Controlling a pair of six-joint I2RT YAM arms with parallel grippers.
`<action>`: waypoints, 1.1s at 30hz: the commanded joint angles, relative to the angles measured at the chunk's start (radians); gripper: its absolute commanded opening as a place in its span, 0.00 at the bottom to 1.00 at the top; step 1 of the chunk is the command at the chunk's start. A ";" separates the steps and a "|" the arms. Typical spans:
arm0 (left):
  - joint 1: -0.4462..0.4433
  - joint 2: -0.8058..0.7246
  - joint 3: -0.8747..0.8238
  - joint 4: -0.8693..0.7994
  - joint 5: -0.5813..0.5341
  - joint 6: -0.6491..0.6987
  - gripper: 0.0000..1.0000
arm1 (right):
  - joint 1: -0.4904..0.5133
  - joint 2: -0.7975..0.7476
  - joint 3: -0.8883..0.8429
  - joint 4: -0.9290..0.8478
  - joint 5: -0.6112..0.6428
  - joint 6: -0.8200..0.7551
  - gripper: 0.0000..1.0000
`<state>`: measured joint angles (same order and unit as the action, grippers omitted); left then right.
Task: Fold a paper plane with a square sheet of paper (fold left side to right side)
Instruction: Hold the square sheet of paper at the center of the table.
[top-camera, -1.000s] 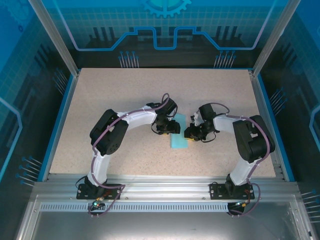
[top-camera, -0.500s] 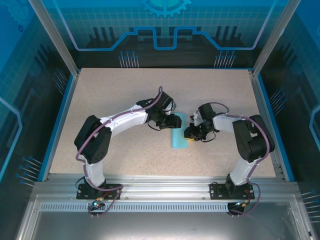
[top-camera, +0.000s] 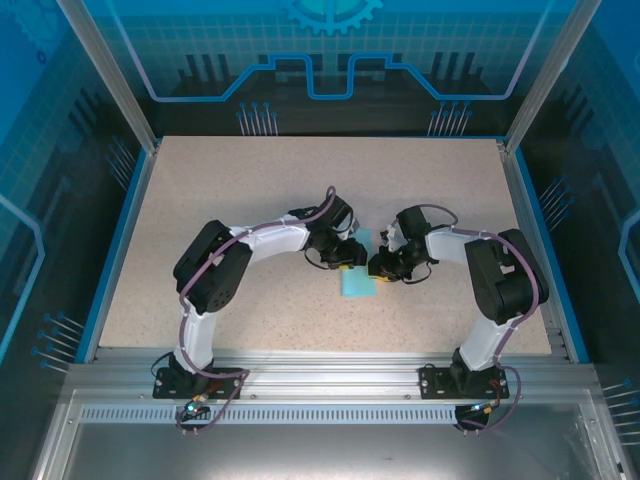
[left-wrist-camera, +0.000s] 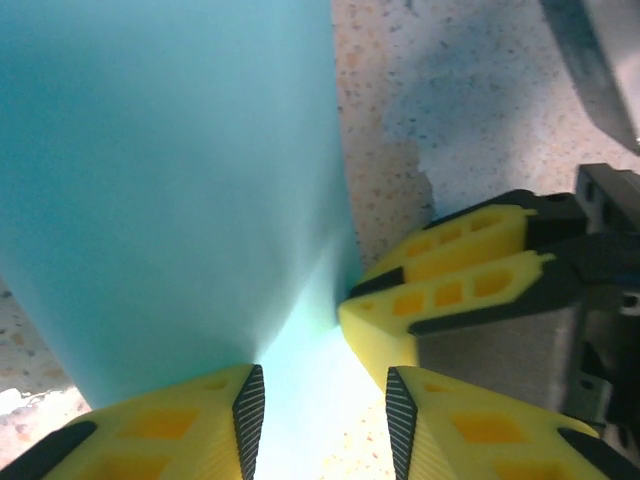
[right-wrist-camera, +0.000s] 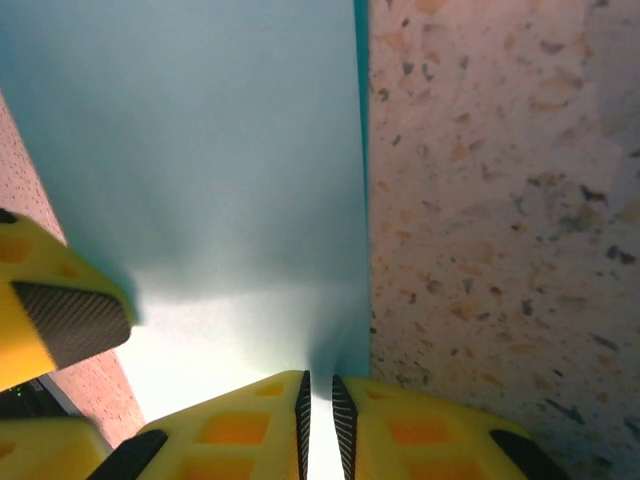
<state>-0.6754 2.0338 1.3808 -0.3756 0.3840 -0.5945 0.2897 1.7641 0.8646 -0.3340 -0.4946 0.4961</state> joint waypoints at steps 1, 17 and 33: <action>-0.003 0.030 0.001 -0.064 -0.063 0.026 0.41 | 0.019 0.065 -0.022 -0.065 0.134 -0.020 0.19; -0.001 0.055 -0.079 -0.030 -0.080 0.023 0.40 | -0.035 -0.067 -0.024 0.015 -0.046 -0.026 0.19; -0.013 0.060 -0.076 -0.021 -0.081 0.022 0.39 | -0.024 0.156 0.197 0.098 -0.096 0.055 0.17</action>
<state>-0.6724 2.0552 1.3399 -0.3637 0.3267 -0.5770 0.2447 1.8736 1.0306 -0.2272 -0.5842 0.5388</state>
